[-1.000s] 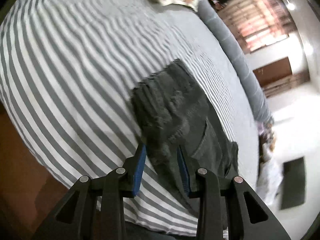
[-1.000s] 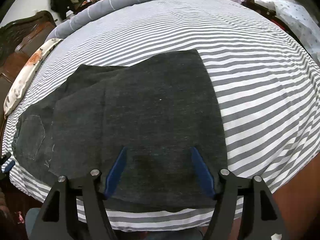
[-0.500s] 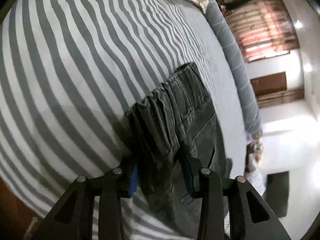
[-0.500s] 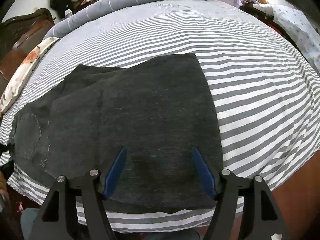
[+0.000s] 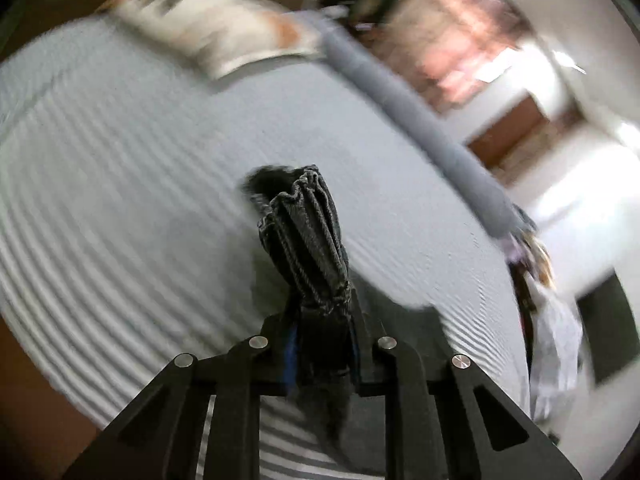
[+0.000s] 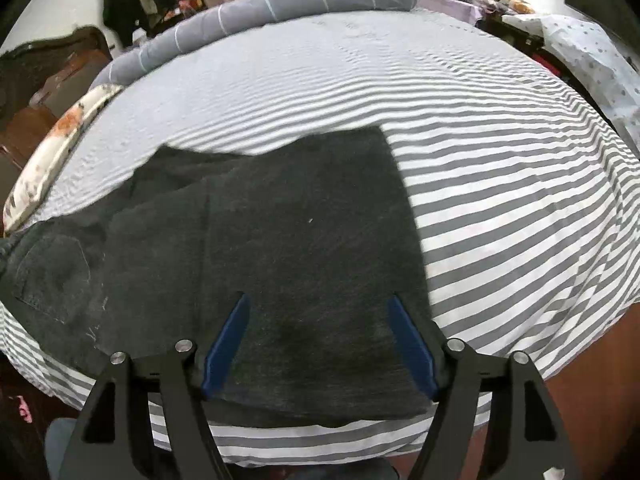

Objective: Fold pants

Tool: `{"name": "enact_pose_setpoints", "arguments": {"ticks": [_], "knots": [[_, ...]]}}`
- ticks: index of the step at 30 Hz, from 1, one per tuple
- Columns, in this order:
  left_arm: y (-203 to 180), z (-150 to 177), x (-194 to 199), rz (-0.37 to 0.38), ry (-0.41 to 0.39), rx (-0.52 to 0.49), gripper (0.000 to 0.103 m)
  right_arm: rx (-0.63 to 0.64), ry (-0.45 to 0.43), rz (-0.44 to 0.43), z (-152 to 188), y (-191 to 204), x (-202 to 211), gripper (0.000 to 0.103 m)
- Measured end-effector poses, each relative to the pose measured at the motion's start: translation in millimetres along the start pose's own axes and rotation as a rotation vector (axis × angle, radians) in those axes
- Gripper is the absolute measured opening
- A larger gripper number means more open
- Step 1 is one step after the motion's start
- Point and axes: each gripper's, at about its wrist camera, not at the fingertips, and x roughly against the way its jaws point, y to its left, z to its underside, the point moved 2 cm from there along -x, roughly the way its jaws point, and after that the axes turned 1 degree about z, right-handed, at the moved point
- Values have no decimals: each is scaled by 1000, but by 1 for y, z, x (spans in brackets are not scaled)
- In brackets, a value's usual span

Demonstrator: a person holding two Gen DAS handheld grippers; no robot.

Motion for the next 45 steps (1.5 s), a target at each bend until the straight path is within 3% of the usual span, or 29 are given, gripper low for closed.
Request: {"name": "enact_pose_setpoints", "arguments": {"ticks": [3, 7, 18, 22, 27, 31, 33, 35, 40, 45], "knots": [[-60, 8, 7, 60, 3, -170, 17, -32, -4, -29, -1, -10, 6, 72], [-129, 30, -6, 123, 52, -310, 16, -86, -4, -59, 0, -26, 13, 72], [-255, 126, -70, 242, 239, -490, 15, -215, -27, -89, -11, -92, 26, 74], [-283, 166, -100, 234, 314, -548, 15, -251, -10, -88, -10, -116, 22, 74], [-287, 210, -132, 150, 392, -644, 15, -270, 13, -105, -7, -134, 15, 74], [-285, 223, -137, 157, 475, -668, 20, -261, 29, -148, -12, -137, 7, 74], [-283, 226, -130, 178, 496, -674, 29, -255, 35, -201, -18, -132, 6, 74], [-284, 225, -120, 226, 516, -683, 31, -242, 32, -252, -25, -126, 6, 74], [-270, 219, -96, 202, 482, -737, 41, -247, 71, -411, -32, -106, 0, 74], [-234, 199, -87, 79, 420, -742, 45, -155, -21, -352, -47, -86, 9, 71]]}}
